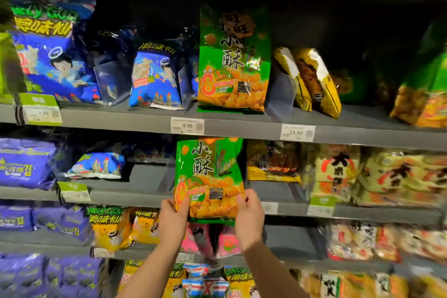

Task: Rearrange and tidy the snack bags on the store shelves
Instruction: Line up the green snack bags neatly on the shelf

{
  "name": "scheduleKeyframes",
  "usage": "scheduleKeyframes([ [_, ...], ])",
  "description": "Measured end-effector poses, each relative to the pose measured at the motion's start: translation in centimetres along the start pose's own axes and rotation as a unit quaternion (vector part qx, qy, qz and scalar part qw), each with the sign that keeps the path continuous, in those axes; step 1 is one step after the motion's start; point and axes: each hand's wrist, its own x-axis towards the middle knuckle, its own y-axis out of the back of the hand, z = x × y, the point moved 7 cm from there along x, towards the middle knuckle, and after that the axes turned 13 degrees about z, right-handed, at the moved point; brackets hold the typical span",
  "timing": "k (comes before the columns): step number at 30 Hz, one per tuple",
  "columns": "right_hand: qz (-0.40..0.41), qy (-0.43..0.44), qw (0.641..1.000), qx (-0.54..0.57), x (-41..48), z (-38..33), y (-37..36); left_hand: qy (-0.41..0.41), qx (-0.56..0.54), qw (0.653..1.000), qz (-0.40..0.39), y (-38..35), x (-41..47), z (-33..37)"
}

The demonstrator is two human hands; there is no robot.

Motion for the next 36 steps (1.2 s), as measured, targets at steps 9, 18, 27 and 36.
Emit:
scheduleKeyframes([
  [9,0.014,-0.011,1.000,0.005,-4.0,0.7,8.0,-0.017,-0.008,1.000,0.003,1.5,-9.5,0.3],
  [18,0.027,0.000,1.000,0.006,-5.2,2.4,22.3,-0.024,-0.067,0.997,-0.027,-0.7,-23.8,2.5],
  [27,0.133,-0.011,0.988,0.078,-0.7,0.1,34.5,-0.131,-0.071,0.986,-0.079,-3.9,-31.0,10.1],
  [36,0.181,0.008,0.977,0.114,7.7,-6.0,37.5,-0.231,-0.025,0.967,-0.099,-8.0,-30.2,19.9],
])
